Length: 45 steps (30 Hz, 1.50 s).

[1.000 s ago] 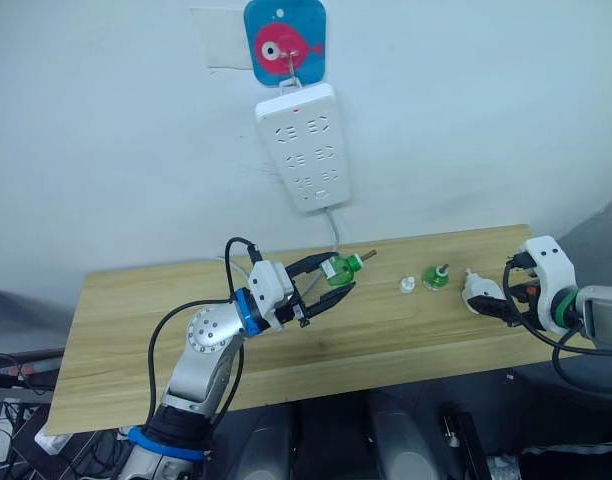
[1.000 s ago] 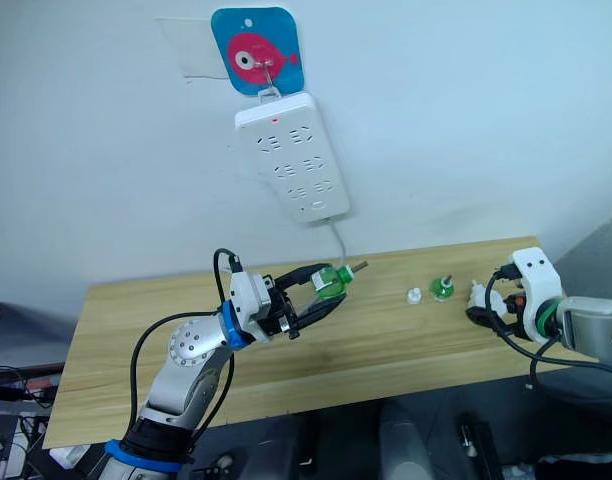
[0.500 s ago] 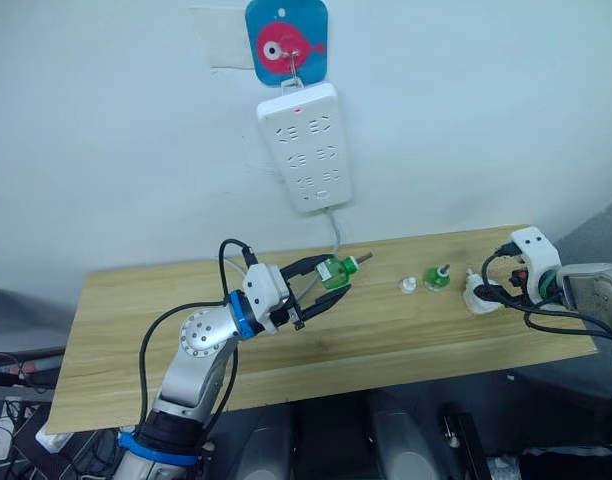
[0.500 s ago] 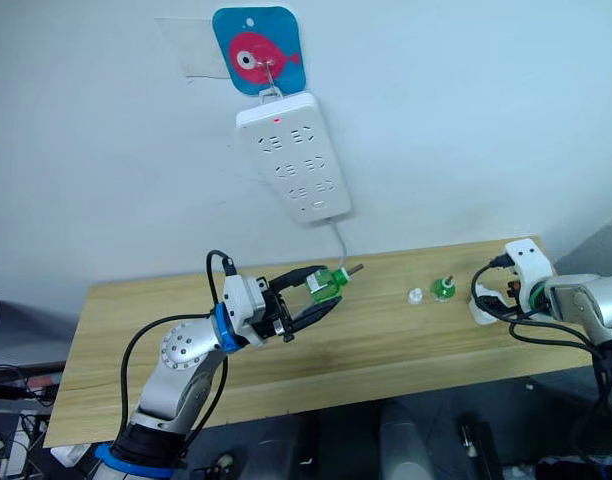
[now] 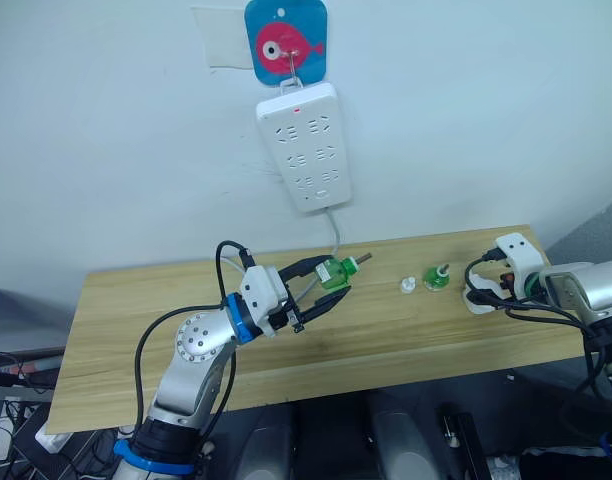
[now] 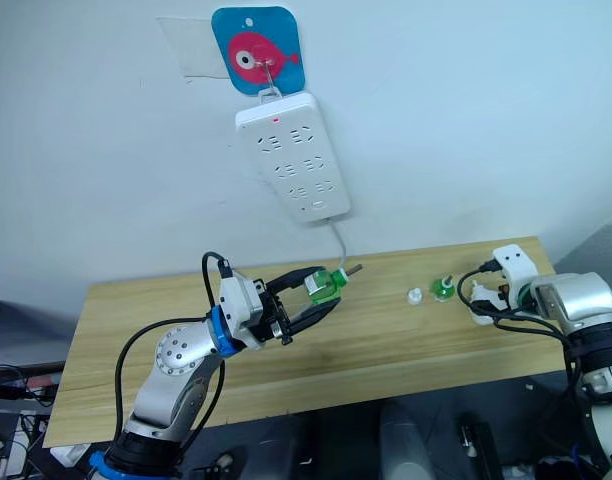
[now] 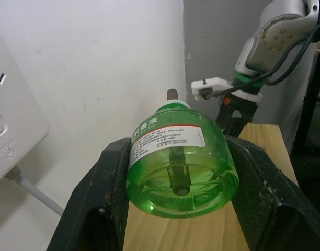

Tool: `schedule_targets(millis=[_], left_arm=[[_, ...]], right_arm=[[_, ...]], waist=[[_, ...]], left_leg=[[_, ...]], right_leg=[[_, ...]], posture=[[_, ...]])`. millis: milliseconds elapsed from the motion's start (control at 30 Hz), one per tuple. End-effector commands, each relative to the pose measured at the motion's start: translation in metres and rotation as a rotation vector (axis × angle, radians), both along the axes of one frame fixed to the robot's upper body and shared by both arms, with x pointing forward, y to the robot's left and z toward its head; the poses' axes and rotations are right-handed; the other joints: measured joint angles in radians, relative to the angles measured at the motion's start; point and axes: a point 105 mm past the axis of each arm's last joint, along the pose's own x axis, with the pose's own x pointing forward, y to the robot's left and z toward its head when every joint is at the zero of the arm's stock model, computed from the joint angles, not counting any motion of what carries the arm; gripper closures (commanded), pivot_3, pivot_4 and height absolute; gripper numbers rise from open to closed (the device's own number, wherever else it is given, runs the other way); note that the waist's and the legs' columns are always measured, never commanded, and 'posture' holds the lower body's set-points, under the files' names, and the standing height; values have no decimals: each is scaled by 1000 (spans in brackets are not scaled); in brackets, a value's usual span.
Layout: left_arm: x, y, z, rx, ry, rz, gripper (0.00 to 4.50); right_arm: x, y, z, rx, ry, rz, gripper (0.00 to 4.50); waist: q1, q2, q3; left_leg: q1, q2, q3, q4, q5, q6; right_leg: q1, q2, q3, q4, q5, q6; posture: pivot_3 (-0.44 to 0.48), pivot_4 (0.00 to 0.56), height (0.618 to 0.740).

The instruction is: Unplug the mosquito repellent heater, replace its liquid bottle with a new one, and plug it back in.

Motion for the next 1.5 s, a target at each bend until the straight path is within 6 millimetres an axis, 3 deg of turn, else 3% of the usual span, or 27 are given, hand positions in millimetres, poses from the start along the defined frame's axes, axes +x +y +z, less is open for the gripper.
schedule_targets(millis=[33, 767, 867, 967, 1033, 1167, 1267, 1500], left_arm=[[-7, -3, 8, -6, -35, -14, 2257], [-14, -6, 3, 54, -59, -57, 2257], [-17, -7, 2, 56, -57, -64, 2257], [-21, -7, 1, 58, -55, -72, 2257], [-23, -7, 0, 60, -53, -78, 2257], [-22, -6, 3, 54, -53, -88, 2257], [-24, -5, 8, 33, -51, -120, 2257], [-37, 0, 8, 32, -55, -200, 2257]], right_arm=[[10, -7, 8, -26, -47, 2, 19], [15, -10, -7, 20, 18, 13, 19], [14, -9, -7, 35, 20, 22, 545], [10, -7, -7, 55, 28, 40, 1550], [7, -7, -5, 73, 32, 41, 1554], [2, -19, 11, 108, 16, 14, 1554], [-17, -19, 32, 266, 60, 10, 1554], [-79, 19, 84, 781, 200, 148, 1554]], waist=[[0, 0, 0], [1, 0, 0], [1, 0, 0], [2, 0, 0], [3, 0, 0], [3, 0, 0], [6, 1, 0], [4, 1, 0]], left_leg=[[0, 0, 0, 0, 0, 0], [0, 0, 0, 0, 0, 0], [0, 0, 0, 0, 0, 0], [1, 0, 0, 0, 0, 0], [1, 0, 0, 0, 0, 0], [0, -1, 0, 0, 0, 0], [0, -2, 0, 0, 0, 0], [0, 1, -2, -1, 0, 0]], right_leg=[[0, 0, 0, 0, 0, 0], [0, -1, 0, 0, 0, 0], [0, -1, 0, 0, 0, 0], [0, -1, 0, 0, 0, 0], [0, -1, 0, 0, 0, 0], [0, -1, 0, 0, 0, 0], [0, -1, 0, 0, 0, 0], [1, -1, -1, -2, 0, -1]], posture=[[-121, 303, 740], [-100, 291, 740], [-96, 280, 740], [-90, 265, 740], [-89, 262, 740], [-90, 283, 740], [-97, 286, 740], [-127, 289, 740]])
